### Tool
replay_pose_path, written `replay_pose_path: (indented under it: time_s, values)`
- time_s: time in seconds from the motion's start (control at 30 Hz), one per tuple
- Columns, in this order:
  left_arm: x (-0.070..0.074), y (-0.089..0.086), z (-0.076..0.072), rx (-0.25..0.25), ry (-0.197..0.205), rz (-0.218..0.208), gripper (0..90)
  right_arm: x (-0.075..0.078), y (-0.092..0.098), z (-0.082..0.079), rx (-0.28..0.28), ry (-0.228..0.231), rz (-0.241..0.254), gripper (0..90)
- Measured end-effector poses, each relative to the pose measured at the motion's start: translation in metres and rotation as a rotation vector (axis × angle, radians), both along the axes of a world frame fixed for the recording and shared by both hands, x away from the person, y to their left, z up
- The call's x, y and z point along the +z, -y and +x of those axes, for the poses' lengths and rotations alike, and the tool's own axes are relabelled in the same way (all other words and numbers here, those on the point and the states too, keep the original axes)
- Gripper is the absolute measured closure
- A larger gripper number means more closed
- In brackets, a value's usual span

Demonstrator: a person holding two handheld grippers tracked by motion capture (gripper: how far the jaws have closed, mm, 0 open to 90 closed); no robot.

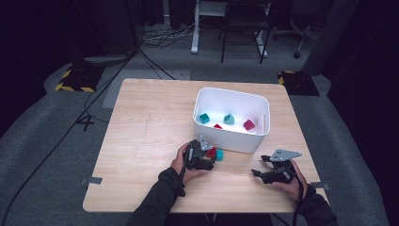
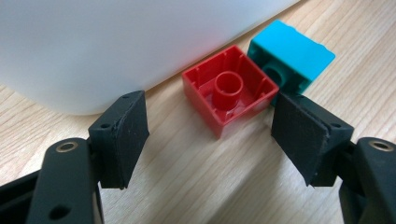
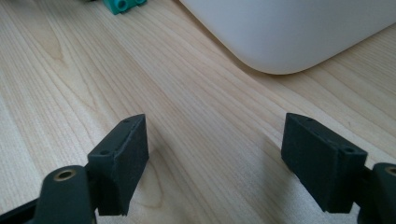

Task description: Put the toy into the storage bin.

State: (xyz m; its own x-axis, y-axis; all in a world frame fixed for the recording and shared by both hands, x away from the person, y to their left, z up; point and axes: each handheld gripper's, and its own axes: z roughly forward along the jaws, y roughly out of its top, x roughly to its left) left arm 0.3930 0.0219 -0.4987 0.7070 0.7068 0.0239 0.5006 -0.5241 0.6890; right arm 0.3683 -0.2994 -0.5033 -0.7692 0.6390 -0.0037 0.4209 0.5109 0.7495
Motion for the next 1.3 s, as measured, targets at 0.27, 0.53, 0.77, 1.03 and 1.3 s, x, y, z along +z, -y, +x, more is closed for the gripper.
replay_pose_path:
  time_s: [0.27, 0.53, 0.77, 1.03, 1.3]
  values:
    - [0.000, 0.005, -0.003, 0.025, 0.002, -0.022, 45.5, 0.000, 0.000, 0.000, 0.000, 0.000, 0.000, 23.5]
    - [0.002, 0.000, -0.005, -0.015, -0.004, -0.012, 57.0, 0.000, 0.000, 0.000, 0.000, 0.001, -0.001, 23.5]
    - [0.005, -0.010, -0.006, -0.022, 0.007, -0.023, 58.9, 0.000, 0.000, 0.000, 0.001, 0.001, -0.001, 23.5]
    - [0.017, -0.049, -0.004, 0.024, 0.042, -0.086, 58.9, 0.000, 0.000, 0.000, 0.000, 0.000, 0.000, 23.5]
    - [0.029, -0.079, -0.002, 0.075, 0.078, -0.145, 58.9, 0.000, 0.000, 0.000, 0.000, 0.000, -0.001, 23.4]
